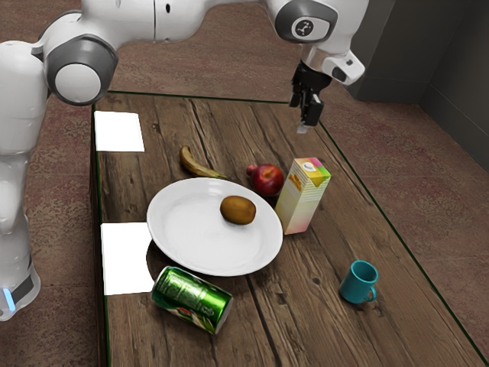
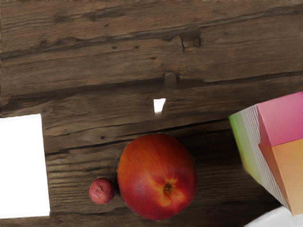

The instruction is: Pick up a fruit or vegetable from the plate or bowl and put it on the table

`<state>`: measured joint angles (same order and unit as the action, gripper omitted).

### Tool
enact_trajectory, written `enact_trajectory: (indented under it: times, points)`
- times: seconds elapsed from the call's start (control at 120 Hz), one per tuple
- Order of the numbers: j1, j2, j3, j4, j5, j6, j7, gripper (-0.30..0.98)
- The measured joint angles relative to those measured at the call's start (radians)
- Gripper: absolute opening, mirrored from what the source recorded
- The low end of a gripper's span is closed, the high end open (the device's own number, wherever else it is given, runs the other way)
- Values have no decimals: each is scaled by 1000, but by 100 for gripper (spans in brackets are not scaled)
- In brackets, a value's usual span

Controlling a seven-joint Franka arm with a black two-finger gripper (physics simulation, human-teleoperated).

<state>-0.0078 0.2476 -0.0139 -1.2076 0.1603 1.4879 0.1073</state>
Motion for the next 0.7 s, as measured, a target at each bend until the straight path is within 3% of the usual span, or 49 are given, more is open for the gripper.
enact_trajectory:
  times: [0.2,0.517,0.7]
  points:
    - [-42,6,-9,2,-8,11,-10,69]
    - [-27,32,0,-108,-187,4,-148,69]
    - [-21,-213,53,-492,-216,66,-205,69]
